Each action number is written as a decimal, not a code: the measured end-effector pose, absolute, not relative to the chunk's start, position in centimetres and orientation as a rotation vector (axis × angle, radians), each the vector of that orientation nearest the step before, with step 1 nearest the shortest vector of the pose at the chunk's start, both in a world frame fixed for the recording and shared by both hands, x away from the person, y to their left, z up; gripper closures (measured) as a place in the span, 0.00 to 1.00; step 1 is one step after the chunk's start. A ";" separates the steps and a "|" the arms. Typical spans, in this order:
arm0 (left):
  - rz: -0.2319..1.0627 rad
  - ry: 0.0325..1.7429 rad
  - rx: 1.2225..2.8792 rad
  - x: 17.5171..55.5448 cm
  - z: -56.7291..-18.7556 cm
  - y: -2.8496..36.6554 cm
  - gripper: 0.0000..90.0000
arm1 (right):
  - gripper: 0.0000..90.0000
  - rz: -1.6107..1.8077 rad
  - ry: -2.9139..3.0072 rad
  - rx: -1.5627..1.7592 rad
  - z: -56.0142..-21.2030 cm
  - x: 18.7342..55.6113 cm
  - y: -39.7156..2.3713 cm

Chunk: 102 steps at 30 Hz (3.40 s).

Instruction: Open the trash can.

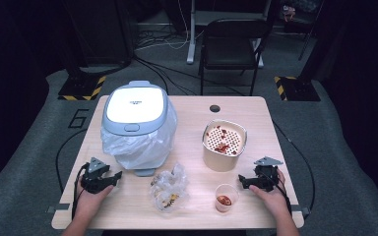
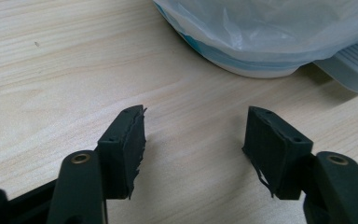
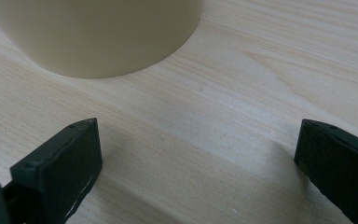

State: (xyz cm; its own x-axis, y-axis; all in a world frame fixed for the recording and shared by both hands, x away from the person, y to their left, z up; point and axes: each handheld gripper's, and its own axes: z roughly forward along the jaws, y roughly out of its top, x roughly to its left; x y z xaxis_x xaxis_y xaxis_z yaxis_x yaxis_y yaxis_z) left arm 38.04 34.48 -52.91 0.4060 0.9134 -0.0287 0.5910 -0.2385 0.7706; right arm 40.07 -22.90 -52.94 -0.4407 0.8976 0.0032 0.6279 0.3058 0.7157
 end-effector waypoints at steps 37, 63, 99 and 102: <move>0.227 0.908 1.985 33.6 -48.5 26.5 0.53 | 0.28 0.921 2.143 1.399 -52.2 39.4 -23.3; 0.160 0.805 2.129 37.1 -52.1 18.1 0.65 | 0.28 0.922 2.153 1.400 -52.2 39.4 -23.4; 0.292 1.037 1.959 36.2 -49.4 25.6 0.84 | 0.28 0.916 2.152 1.385 -52.3 39.4 -23.4; 0.330 1.054 1.970 36.6 -49.7 25.9 0.92 | 0.28 0.923 2.143 1.397 -52.3 39.4 -23.3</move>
State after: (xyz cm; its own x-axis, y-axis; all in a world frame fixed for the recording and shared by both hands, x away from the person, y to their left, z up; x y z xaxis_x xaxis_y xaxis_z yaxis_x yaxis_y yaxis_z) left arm 36.60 25.91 -49.74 0.6090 0.7783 -0.1527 0.5527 -0.2784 0.7855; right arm 39.42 -23.28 -52.29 -0.4081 0.9129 0.0107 0.6348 0.2753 0.7219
